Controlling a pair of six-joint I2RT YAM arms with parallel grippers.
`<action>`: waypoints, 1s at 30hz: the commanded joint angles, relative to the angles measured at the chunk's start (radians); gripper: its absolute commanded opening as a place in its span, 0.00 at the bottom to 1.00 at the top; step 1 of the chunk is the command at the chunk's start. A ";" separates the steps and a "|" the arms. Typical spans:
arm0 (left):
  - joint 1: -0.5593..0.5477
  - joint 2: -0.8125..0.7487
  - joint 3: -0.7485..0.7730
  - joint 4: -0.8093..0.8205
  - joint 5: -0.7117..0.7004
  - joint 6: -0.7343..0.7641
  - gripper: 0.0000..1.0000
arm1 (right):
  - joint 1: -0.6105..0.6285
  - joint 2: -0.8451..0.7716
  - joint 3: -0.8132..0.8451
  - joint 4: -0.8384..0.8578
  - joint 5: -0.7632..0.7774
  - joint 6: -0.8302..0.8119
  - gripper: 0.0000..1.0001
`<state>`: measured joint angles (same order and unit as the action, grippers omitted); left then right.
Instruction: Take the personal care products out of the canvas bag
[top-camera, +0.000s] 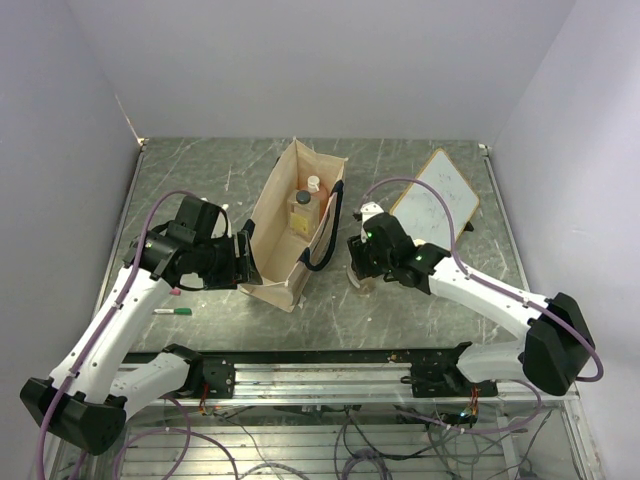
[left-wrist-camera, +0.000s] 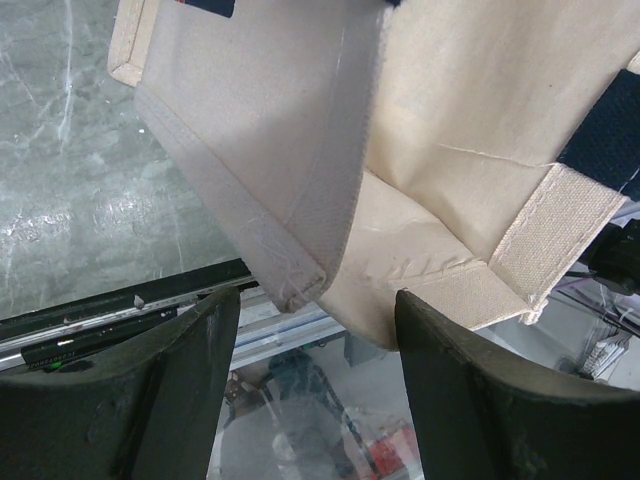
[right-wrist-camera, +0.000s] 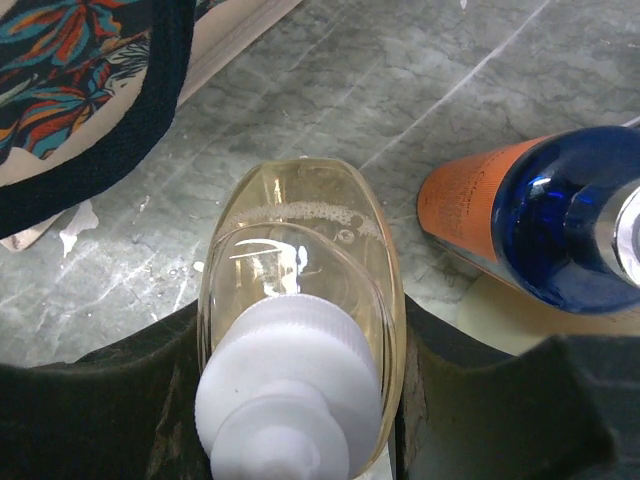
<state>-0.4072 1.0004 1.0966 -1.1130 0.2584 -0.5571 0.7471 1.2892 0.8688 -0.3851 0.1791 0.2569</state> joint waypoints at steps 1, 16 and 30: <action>0.002 0.000 0.039 -0.034 0.025 -0.013 0.74 | 0.006 -0.022 0.003 0.122 0.053 -0.021 0.00; 0.002 -0.020 0.045 -0.064 0.012 0.028 0.76 | 0.069 -0.003 0.004 0.085 0.139 0.025 0.53; 0.002 0.013 0.058 -0.073 -0.009 0.068 0.78 | 0.069 -0.068 0.211 -0.073 0.130 0.053 0.74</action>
<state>-0.4072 1.0100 1.1172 -1.1427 0.2554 -0.5198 0.8116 1.2381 0.9829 -0.4160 0.3038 0.3054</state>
